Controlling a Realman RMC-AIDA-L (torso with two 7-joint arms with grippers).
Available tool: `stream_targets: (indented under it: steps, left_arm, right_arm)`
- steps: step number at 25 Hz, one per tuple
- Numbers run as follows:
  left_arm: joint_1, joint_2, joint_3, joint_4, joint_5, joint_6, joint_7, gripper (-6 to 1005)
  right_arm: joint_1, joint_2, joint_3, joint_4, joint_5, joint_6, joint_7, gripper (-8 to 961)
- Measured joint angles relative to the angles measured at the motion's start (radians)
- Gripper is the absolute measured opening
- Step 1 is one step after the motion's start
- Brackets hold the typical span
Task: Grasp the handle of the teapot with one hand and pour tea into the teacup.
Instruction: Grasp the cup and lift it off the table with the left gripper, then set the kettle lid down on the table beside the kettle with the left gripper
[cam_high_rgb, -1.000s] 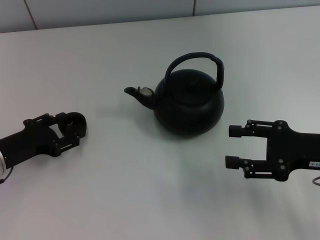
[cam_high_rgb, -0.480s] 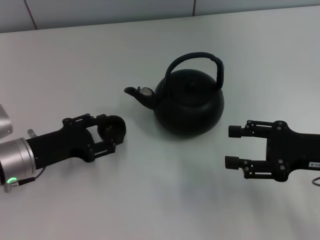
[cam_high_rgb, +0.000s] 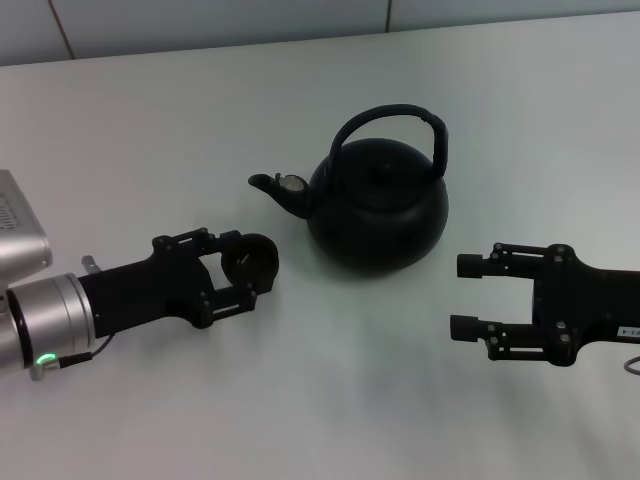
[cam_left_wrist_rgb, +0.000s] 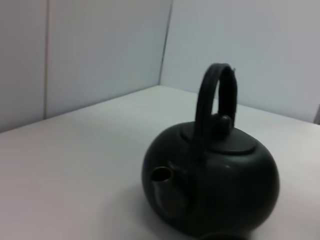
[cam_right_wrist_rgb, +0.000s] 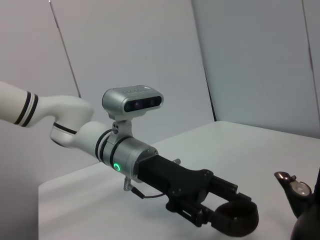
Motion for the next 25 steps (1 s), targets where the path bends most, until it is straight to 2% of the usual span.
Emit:
stream_targets:
  steps: [2,6,9,12,25]
  left_arm:
    - [-0.008,0.000,0.037,0.000,-0.002,-0.009,0.001,685]
    - [-0.009,0.000,0.052,0.000,-0.003,-0.014,-0.001,684]
    - [-0.013,0.000,0.124,-0.001,-0.003,-0.053,-0.002,684]
    - [-0.014,0.000,0.143,-0.001,-0.004,-0.074,-0.003,684]
    - [-0.018,0.000,0.144,-0.002,-0.011,-0.094,-0.011,685]
  right_arm:
    - [0.000,0.000,-0.001,0.000,0.000,0.000,0.000,728]
    - [0.000,0.000,-0.004,0.000,0.000,0.000,0.000,728]
    - [0.001,0.000,-0.005,0.000,0.000,0.000,0.000,728]
    - [0.003,0.000,-0.006,0.000,0.000,0.000,0.000,728]
    - [0.006,0.000,-0.004,-0.001,0.000,0.000,0.003,728]
